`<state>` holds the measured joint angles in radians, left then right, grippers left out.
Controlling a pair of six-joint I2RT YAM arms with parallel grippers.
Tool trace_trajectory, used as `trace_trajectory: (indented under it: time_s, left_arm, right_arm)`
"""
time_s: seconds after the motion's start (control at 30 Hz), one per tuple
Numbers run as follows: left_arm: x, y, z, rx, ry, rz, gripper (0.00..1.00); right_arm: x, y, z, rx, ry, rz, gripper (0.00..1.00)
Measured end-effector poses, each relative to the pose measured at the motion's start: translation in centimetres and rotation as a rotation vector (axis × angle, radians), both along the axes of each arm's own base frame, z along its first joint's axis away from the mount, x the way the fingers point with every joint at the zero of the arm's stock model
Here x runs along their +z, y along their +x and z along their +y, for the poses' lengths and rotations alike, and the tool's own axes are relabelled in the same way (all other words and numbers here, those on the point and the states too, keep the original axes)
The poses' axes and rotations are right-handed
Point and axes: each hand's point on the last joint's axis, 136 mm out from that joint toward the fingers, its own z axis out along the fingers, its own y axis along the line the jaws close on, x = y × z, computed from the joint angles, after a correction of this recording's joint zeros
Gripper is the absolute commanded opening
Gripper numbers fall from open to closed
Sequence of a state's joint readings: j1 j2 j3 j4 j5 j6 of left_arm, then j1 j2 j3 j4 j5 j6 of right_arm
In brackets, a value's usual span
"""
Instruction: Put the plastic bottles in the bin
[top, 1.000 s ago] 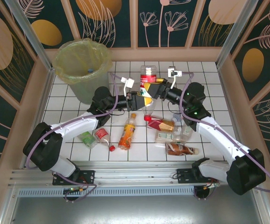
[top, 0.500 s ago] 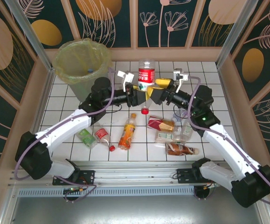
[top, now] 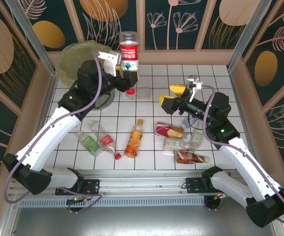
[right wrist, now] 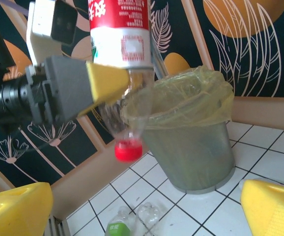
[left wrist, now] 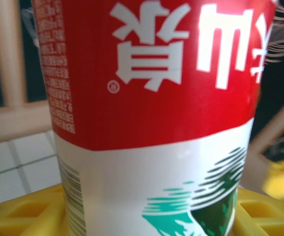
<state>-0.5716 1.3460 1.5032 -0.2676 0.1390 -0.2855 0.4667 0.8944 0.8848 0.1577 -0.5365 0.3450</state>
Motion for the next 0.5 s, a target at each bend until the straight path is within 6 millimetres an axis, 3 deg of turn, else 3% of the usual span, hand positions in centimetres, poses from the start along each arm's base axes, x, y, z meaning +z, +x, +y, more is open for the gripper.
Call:
trace_trajectory:
  time_s: [0.17,0.5]
  left_arm:
    - [0.5,4.3,5.4,0.229,0.125,-0.014,0.63]
    - [-1.4,10.0,12.6,0.469,0.303,0.034,0.63]
  right_arm:
    - [-1.1,0.2,-0.1,-0.014,-0.019,0.023,0.98]
    - [-2.3,0.1,-0.3,-0.024,-0.048,0.039,0.98]
